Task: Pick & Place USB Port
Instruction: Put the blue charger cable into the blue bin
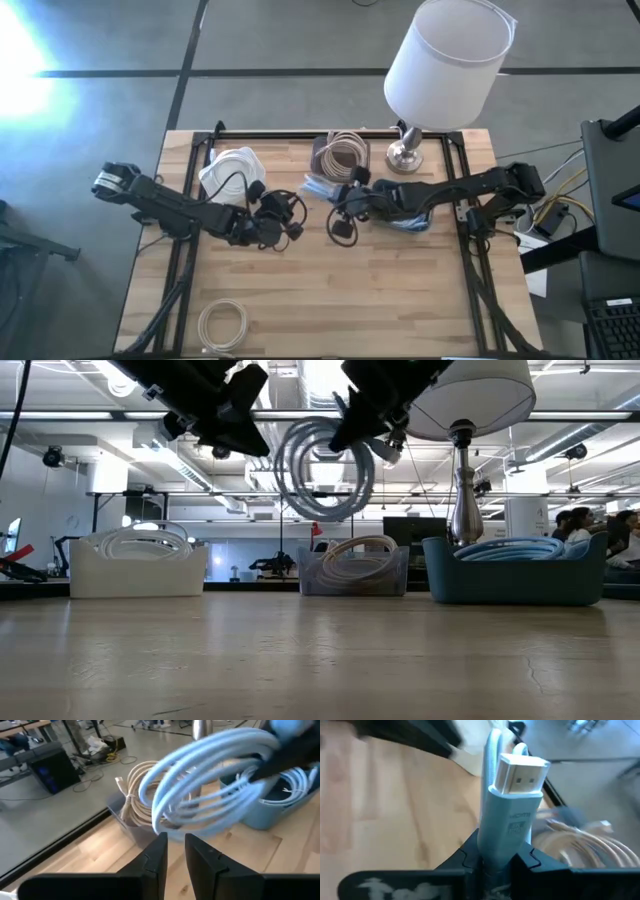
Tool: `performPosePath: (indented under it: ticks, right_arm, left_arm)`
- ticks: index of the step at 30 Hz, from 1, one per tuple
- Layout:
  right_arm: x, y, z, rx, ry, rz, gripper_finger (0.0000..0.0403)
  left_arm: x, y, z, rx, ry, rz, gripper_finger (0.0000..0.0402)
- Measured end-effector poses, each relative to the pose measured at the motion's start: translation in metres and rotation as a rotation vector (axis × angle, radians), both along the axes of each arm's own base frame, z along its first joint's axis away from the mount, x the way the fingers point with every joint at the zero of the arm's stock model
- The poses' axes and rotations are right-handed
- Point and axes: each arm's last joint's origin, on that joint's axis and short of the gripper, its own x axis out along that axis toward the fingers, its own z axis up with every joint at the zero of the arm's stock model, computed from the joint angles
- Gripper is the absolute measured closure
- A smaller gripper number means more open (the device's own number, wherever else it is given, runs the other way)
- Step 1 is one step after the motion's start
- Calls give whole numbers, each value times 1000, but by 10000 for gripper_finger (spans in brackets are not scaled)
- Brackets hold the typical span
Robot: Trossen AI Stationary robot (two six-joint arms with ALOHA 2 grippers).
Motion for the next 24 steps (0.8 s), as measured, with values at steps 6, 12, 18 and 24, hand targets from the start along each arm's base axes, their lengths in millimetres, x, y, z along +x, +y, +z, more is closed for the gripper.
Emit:
performPosePath:
  ticks: [6,12,18,24]
  right_arm:
    - [-19,-5,4,-71,88,-131,361]
    - [-49,-9,14,-56,176,-228,358]
    - [-88,-12,20,29,309,-346,359]
    - [-111,-6,28,239,409,-229,359]
  left_arm:
    - [0,-1,-1,-20,12,-34,330]
    - [-1,0,-4,-24,20,-33,330]
    - [-3,0,-10,-34,29,-31,330]
    - [-4,0,-14,-43,25,-26,333]
